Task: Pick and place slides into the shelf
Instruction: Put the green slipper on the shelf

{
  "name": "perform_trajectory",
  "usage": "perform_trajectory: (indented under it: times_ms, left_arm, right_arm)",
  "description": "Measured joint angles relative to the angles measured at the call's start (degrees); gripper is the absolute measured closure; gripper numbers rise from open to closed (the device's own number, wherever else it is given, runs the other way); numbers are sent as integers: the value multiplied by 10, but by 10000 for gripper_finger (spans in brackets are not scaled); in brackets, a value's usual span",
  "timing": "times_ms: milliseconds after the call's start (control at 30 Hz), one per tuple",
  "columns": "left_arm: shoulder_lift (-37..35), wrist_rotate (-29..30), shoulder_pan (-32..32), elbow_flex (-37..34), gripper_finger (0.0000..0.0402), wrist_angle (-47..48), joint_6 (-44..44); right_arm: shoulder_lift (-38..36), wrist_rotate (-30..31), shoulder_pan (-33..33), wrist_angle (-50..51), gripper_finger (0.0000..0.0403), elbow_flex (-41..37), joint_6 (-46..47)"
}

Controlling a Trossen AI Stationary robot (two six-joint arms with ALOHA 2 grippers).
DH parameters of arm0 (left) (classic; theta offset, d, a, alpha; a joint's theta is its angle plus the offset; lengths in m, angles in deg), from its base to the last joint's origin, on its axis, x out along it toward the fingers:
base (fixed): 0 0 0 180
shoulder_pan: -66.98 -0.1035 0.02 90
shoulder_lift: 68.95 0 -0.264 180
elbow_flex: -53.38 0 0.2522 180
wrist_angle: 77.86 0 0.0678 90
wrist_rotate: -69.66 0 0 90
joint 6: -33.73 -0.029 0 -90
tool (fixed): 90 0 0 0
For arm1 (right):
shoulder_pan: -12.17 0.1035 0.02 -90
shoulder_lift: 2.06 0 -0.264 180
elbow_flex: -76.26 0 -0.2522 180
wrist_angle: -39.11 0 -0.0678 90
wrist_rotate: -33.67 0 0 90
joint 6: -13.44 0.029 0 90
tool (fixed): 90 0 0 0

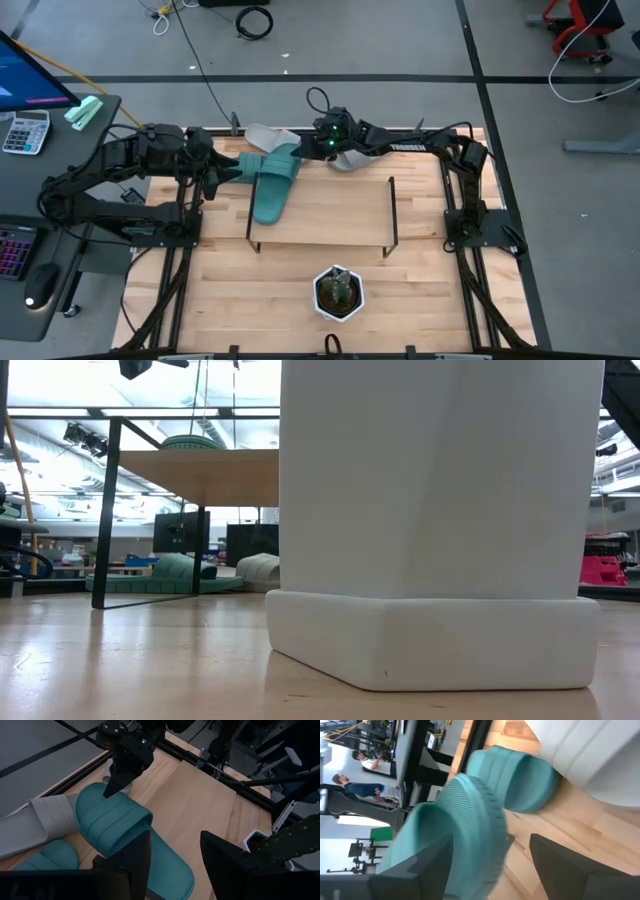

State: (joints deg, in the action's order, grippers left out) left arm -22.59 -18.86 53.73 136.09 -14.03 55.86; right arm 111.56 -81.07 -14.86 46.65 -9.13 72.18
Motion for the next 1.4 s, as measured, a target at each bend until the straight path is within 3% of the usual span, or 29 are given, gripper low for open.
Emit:
perform_trajectory:
  times_ms: [233, 400, 667, 867, 1100, 1267, 1400]
  left_arm:
    - [0, 3, 0, 0, 221, 0, 0]
    - [0, 11, 0, 0, 225, 0, 0]
    - [0, 73, 0, 0, 222, 52, 8]
    - [1, 100, -1, 0, 224, 65, 17]
    - [6, 129, -47, 0, 221, 129, 36]
    - [0, 76, -122, -32, 221, 122, 27]
    - [2, -10, -193, -102, 221, 49, 10]
  right_arm:
    - [0, -6, -15, 8, 132, 32, -3]
    - [0, -5, -30, 68, 133, 48, -29]
    - [-18, 4, -38, 109, 133, 50, -65]
    - [-67, -22, -38, 151, 139, 50, -102]
    - [-166, 17, -41, 289, 139, 50, -193]
    - [-245, 69, -42, 365, 140, 50, -237]
    - [-299, 114, -42, 402, 140, 50, -253]
